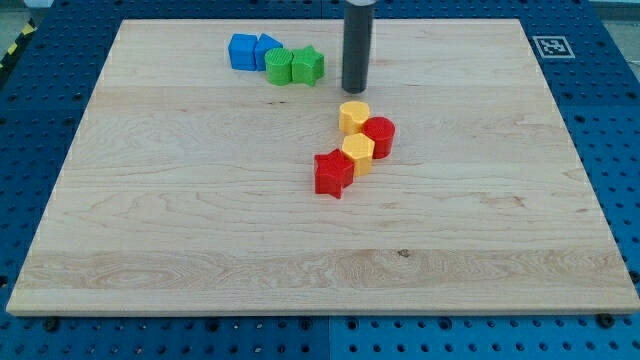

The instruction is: Push the blue triangle towards the center

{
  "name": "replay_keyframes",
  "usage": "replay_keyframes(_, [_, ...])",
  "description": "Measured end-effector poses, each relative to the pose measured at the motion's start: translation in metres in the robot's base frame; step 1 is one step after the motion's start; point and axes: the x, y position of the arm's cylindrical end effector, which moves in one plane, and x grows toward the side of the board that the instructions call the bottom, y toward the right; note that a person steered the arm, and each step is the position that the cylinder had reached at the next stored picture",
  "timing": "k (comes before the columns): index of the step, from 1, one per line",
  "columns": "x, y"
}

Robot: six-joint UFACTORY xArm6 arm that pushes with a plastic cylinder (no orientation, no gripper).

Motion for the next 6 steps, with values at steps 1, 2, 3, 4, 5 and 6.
replay_keyframes(1, [0.015, 0.031])
replay_keyframes(2, [0.024, 0.032])
replay_keyframes(3, [0.024, 0.012])
replay_keyframes(4, [0.024, -0.021])
replay_keyframes(5, [0.024, -0.054])
replay_keyframes(6, [0.02, -0.072])
